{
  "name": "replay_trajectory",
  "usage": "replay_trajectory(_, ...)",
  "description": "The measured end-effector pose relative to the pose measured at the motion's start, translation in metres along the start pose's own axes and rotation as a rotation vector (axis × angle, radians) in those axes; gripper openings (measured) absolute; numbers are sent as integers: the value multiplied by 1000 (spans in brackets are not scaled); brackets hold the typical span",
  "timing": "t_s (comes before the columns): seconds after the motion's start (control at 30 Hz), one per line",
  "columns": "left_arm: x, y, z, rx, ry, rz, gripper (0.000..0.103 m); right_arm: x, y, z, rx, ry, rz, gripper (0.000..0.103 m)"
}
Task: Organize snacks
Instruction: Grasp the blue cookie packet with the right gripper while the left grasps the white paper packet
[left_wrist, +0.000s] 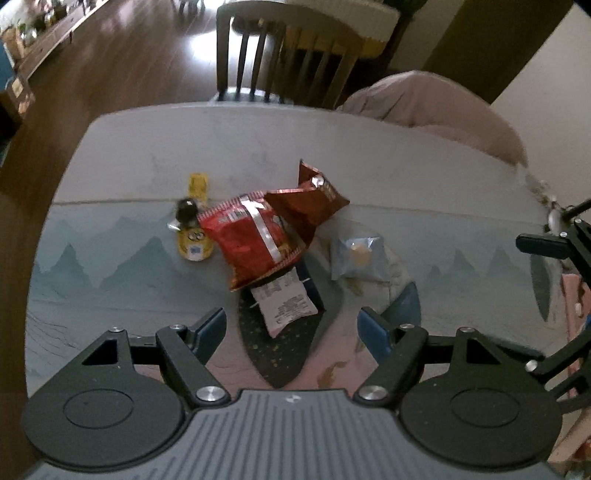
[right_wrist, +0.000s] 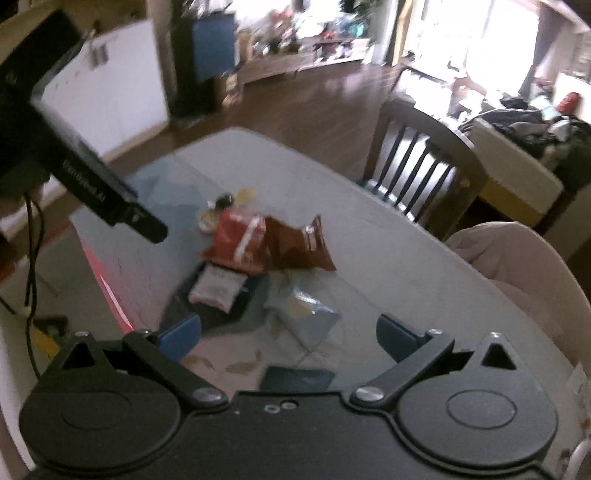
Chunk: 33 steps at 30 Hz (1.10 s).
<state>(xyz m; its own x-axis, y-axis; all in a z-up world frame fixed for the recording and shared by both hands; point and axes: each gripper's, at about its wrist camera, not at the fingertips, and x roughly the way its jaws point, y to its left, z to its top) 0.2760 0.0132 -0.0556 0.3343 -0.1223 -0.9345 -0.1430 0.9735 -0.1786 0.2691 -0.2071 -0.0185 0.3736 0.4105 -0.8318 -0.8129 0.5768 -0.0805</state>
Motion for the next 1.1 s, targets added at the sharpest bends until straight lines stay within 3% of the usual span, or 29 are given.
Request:
replay_trajectory(0.23,61,-10,32,-72,161,61,78,68,-10,-5,-137,120,99,96)
replay_trajectory(0.5,132,1,53,-170,392,52,78,130,-16,-2,-203,189,161,95)
replay_trajectory(1.1,186,7,54,-178,440,123,78,187,-19,3,-248,188,183,80)
